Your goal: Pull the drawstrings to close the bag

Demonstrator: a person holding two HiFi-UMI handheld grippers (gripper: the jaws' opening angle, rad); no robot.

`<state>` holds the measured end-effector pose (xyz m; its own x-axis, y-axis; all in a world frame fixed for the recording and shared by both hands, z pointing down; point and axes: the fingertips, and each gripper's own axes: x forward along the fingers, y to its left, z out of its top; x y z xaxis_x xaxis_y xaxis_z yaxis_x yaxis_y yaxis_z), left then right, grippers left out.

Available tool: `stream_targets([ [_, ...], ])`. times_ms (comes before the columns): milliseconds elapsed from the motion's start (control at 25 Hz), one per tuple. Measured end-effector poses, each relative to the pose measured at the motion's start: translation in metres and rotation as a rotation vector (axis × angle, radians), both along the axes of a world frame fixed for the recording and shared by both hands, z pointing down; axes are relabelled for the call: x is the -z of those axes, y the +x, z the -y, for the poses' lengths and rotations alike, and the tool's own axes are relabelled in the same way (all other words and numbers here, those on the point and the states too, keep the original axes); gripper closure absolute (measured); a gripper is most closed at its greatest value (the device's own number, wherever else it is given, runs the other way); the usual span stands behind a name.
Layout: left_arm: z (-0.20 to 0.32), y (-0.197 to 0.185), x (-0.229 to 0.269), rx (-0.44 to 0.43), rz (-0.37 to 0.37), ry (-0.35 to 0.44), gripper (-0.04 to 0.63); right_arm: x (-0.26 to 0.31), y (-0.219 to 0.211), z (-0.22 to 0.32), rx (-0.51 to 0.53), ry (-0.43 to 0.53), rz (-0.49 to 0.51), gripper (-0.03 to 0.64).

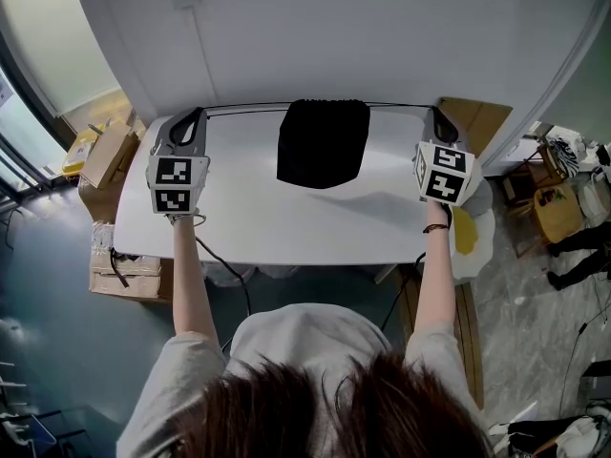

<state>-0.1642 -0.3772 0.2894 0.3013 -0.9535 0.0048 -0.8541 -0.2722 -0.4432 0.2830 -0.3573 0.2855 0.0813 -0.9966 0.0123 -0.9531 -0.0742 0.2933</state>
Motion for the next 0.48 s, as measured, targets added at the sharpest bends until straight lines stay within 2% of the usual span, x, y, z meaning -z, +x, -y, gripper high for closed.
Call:
stream_targets([
  [480,-0.0039,0.0007,0.0025,-0.006,0.001,0.004,0.595,0.0033,0.0009,-0.005,-0.007,0.009,-0.004,0.601],
])
